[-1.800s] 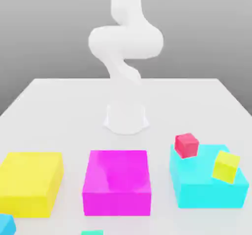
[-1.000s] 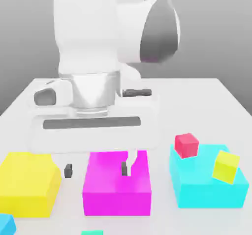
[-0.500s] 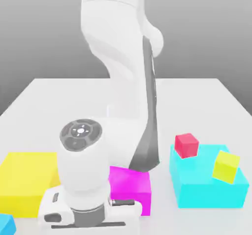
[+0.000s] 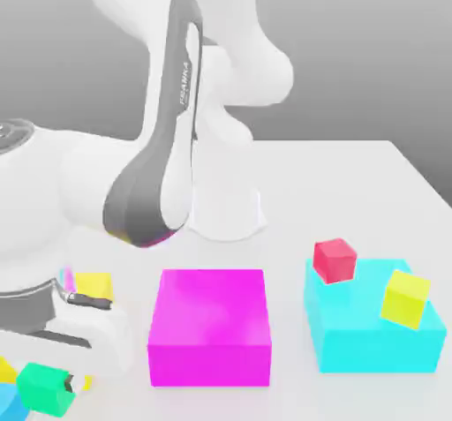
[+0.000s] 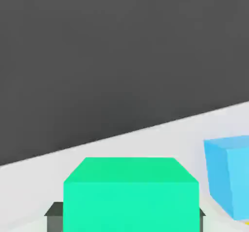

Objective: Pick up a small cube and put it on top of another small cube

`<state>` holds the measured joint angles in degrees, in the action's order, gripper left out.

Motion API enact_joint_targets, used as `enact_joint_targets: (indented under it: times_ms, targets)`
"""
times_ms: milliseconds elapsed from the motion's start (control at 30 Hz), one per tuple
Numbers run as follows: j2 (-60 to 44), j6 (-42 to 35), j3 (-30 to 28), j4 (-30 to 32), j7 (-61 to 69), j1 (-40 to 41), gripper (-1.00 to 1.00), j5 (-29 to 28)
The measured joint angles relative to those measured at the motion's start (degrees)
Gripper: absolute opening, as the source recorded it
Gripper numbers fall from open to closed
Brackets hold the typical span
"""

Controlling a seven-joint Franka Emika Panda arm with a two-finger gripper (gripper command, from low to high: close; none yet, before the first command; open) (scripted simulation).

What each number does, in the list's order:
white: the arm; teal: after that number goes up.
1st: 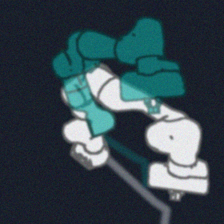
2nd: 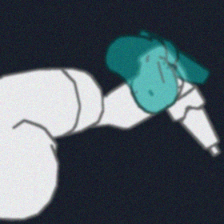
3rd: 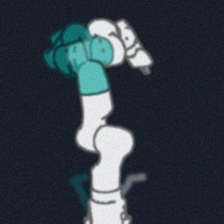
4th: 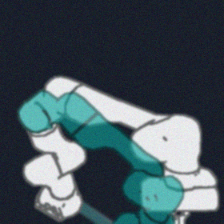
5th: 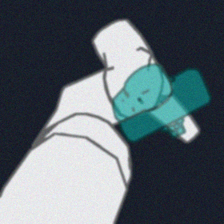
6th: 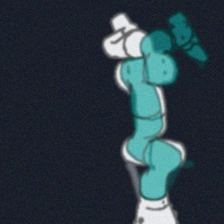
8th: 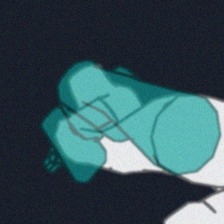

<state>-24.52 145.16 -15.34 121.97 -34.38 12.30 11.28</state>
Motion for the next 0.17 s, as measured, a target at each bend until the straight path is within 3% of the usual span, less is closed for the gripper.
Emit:
enact_joint_targets:
  times_ms: [33, 67, 167]
  targets:
    - [-2.1, 1.3, 0.2, -0.7, 0.3, 1.2, -1.0, 1.2]
    - [-3.6, 2.3, 0.4, -1.0, 0.6, 2.0, 1.0, 2.0]
    - [-3.6, 2.3, 0.4, -1.0, 0.6, 2.0, 1.0, 2.0]
